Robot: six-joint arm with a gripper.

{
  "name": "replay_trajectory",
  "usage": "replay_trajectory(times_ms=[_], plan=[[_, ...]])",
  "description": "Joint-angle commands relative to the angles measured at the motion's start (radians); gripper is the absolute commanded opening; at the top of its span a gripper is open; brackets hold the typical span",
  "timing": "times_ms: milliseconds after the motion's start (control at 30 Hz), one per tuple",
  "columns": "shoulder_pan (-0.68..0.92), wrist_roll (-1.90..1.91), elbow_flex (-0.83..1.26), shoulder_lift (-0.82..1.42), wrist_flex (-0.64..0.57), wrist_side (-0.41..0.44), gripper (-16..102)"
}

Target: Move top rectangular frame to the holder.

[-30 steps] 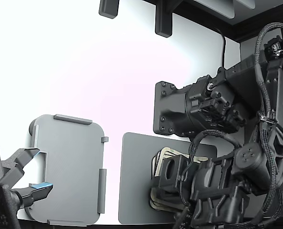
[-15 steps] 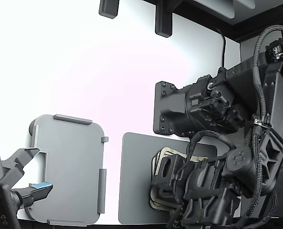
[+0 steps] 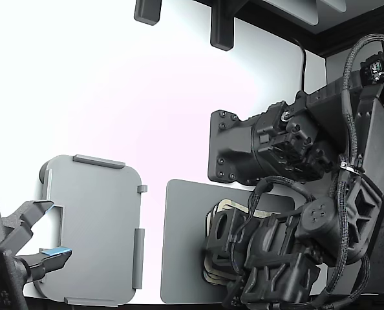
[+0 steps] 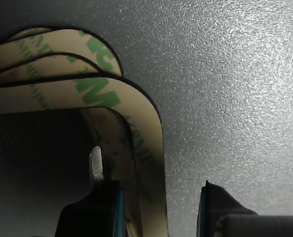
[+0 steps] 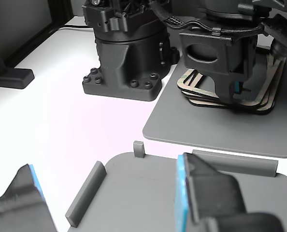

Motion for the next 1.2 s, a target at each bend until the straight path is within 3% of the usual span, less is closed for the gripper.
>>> replay_trajectory(times_ms=[0,933,1167], plan=[[-0.018,-0.003,-0.017,0.014,-0.005,-0.002,58],[-0.018,0.000,-0.028,-0.023,-0.003,0.008,40],[-0.018,0.005,-0.029,-0.020,0.002,0.015,19]])
